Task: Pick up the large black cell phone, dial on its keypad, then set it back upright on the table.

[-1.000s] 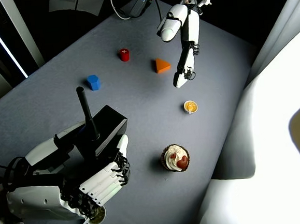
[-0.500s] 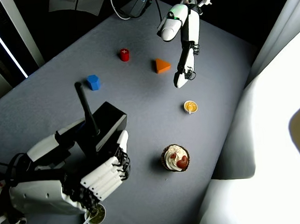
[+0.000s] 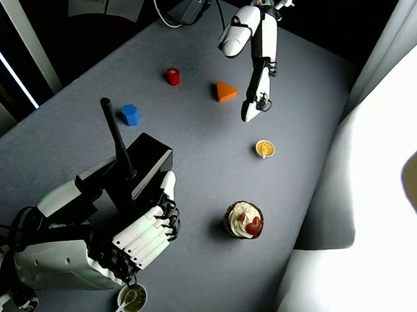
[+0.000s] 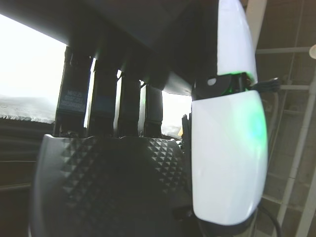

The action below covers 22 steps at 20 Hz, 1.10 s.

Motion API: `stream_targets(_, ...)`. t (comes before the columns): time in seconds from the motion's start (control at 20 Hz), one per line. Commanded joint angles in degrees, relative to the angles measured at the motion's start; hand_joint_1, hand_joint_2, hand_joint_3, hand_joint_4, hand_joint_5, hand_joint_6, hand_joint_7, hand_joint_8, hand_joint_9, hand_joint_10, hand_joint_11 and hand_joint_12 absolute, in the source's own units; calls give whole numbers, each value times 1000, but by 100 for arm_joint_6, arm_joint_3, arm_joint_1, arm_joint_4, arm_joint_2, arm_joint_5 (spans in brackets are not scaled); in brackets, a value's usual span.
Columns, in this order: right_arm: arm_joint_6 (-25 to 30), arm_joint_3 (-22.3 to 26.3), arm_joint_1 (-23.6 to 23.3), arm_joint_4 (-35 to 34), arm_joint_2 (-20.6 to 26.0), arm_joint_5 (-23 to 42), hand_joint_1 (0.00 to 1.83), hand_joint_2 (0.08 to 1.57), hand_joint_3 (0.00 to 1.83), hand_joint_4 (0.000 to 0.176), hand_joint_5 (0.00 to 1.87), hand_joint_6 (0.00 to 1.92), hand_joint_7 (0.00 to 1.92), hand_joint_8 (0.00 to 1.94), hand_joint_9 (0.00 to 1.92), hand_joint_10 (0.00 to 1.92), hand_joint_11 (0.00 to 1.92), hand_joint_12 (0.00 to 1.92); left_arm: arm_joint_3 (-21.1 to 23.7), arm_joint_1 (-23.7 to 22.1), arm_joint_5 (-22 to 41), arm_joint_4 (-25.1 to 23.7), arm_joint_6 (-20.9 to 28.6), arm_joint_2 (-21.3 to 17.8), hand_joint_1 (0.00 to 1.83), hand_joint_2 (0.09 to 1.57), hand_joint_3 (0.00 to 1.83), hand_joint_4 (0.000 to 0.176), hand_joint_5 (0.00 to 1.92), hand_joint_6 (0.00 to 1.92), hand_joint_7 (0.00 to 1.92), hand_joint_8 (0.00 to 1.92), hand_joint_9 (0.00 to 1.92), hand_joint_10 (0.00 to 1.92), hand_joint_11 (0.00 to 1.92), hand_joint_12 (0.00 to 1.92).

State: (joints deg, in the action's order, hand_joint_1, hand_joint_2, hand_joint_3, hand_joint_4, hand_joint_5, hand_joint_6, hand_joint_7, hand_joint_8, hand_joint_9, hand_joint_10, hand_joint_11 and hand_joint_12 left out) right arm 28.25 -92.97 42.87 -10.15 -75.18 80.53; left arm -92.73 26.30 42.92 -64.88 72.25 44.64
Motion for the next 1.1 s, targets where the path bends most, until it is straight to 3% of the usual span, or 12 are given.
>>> stream_targets(0.0,90,4,-22,-60,77,708,1364,1155,0,0,873,1111,857,1084,876,1336,899,1256,-11,-136,324,431,36,-28,48,1182,0,0,277,0,313,1,282,1,0,709)
stream_targets(0.15,92,13,-17,47,77,715,1357,1171,0,0,857,1140,823,1148,827,1387,850,1283,-10,-136,324,434,35,-28,67,1181,0,0,303,5,333,4,286,3,0,707)
stream_targets(0.45,91,-5,11,80,106,718,1367,1141,0,0,899,1068,889,1037,898,1302,930,1200,3,-119,322,448,31,-27,78,1189,1,0,275,2,305,0,276,0,0,676)
stream_targets(0.55,91,-25,24,95,114,715,1370,1133,0,0,894,1052,906,1015,929,1270,958,1173,1,-119,322,448,30,-27,62,1182,0,0,307,7,339,6,309,7,0,762)
stream_targets(0.65,91,-30,32,95,115,715,1369,1136,1,0,892,1051,889,1054,929,1265,947,1171,1,-119,322,452,30,-28,50,1186,1,0,304,2,336,2,304,2,0,735)
stream_targets(0.8,91,-31,32,121,115,715,1375,1114,0,0,906,1027,969,942,961,1184,910,1133,-2,-116,321,457,30,-28,22,1194,2,0,281,5,315,4,281,1,0,673)
stream_targets(0.85,91,-31,32,122,116,715,1375,1113,0,0,901,1034,988,932,946,1177,871,1119,-3,-116,321,458,29,-28,80,1180,0,0,320,13,349,11,307,7,0,739)
stream_targets(0.9,91,-31,32,122,118,715,1374,1114,0,0,902,1031,989,933,935,1185,842,1140,-5,-113,321,458,29,-28,77,1178,0,0,323,8,354,7,312,6,0,769)
stream_targets(0.95,91,-31,38,123,119,715,1352,1142,4,0,873,1074,897,1058,896,1272,807,1159,-6,-112,321,458,29,-28,86,1181,0,0,312,1,343,1,302,1,0,768)
stream_targets(1.0,90,-31,44,125,120,715,1221,1165,1,5,874,1129,878,1145,841,912,799,1156,-9,-107,321,459,29,-28,55,1186,1,0,290,0,324,0,283,0,0,721)
stream_targets(1.05,87,-31,47,126,120,715,1190,1179,0,25,861,1183,854,1172,843,722,786,1165,-10,-104,321,459,29,-28,24,1190,3,0,267,0,313,0,276,0,0,710)
